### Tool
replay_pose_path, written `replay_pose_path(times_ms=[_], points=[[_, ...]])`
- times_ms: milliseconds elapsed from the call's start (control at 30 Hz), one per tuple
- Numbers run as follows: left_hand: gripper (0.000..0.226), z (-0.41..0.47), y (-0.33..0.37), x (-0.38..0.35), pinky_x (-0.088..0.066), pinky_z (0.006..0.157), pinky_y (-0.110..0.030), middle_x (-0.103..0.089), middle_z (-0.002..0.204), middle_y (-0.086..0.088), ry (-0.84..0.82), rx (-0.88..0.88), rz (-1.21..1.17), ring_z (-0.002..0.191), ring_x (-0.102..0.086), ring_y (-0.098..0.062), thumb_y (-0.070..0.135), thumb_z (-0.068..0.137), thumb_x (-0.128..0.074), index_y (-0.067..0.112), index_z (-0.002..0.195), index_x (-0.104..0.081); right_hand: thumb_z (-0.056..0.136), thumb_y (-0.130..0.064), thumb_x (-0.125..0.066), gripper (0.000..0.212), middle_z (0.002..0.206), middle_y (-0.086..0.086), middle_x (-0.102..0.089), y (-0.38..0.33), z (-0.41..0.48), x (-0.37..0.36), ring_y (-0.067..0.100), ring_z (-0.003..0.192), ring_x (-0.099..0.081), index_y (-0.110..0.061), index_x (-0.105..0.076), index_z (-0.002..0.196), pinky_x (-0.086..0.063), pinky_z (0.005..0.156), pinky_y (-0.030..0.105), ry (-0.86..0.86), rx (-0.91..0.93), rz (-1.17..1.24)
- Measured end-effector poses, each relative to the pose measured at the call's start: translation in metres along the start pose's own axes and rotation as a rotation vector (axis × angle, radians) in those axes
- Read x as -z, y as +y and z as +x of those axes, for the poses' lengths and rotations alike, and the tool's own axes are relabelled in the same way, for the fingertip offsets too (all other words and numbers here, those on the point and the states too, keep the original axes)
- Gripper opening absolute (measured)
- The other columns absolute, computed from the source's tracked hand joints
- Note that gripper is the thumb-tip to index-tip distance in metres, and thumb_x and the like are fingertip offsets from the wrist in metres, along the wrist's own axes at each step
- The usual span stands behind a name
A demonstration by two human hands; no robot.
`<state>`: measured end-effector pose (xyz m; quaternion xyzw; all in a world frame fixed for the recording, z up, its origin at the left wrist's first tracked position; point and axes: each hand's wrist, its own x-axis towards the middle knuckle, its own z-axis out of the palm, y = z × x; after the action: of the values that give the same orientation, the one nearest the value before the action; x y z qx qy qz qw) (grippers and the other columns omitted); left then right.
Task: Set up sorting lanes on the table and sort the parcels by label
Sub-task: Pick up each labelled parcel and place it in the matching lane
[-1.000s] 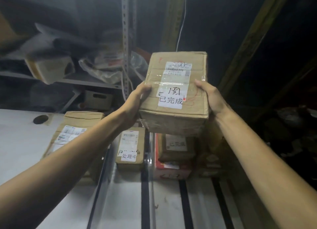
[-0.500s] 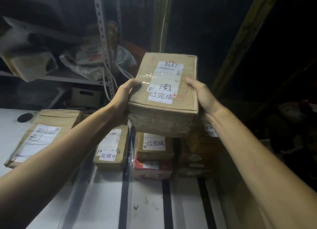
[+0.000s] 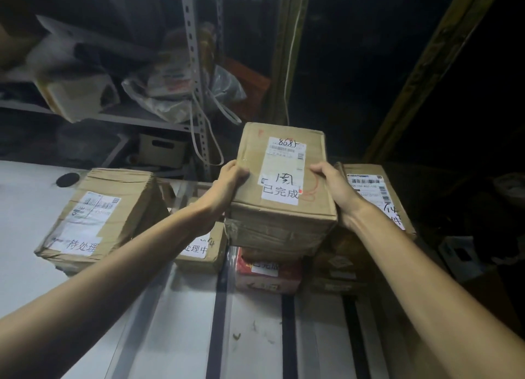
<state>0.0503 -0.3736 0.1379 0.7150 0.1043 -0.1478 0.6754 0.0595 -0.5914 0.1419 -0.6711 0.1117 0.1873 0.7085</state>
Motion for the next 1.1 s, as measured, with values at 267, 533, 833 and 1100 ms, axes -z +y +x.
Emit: replay_pose_path(times_ms=[267,533,833,1100], points=[[0.063,-0.008,0.002,0.004,-0.048,0.069,-0.033,-0.061,0.116,-0.001,-0.045,-0.004,0.084,0.094,-0.062,-0.015,0.045,0.079,-0.056,0.02,0.134,-0.039,0.091,-0.031,-0.068,0.047,0.12,0.009,-0.069,-0.007,0.0,-0.003,0.025,0.104,-0.07,-0.012,-0.048,0.128,-0.057,0.095,0.046,0.197,0.086,-0.171],[0.051,-0.018,0.024,0.021,-0.047,0.095,-0.041,-0.051,0.13,-0.001,0.086,-0.178,0.245,0.106,-0.056,-0.014,0.03,0.097,-0.046,0.023,0.146,-0.034,0.098,-0.038,-0.056,0.047,0.134,-0.005,-0.054,-0.033,-0.011,-0.024,0.016,0.127,-0.05,-0.019,-0.051,0.141,-0.042,0.108,0.038,0.29,0.438,-0.692],[0.025,-0.075,0.03,0.12,-0.052,0.082,-0.026,-0.068,0.113,-0.005,0.257,-0.317,0.225,0.1,-0.065,-0.017,0.017,0.096,-0.048,0.017,0.115,-0.064,0.102,-0.029,-0.055,0.021,0.111,-0.007,-0.071,-0.054,-0.021,-0.145,0.008,0.108,-0.062,-0.021,-0.072,0.113,-0.046,0.087,0.017,-0.115,0.591,-0.703],[0.023,-0.181,-0.002,0.276,-0.051,0.085,-0.034,-0.071,0.102,0.0,0.532,-0.299,0.3,0.096,-0.066,-0.017,0.016,0.099,-0.046,0.015,0.109,-0.066,0.101,-0.035,-0.054,0.027,0.115,-0.007,-0.071,-0.045,-0.045,-0.332,0.012,0.107,-0.064,-0.021,-0.072,0.115,-0.049,0.096,0.031,-0.431,0.704,-0.757]])
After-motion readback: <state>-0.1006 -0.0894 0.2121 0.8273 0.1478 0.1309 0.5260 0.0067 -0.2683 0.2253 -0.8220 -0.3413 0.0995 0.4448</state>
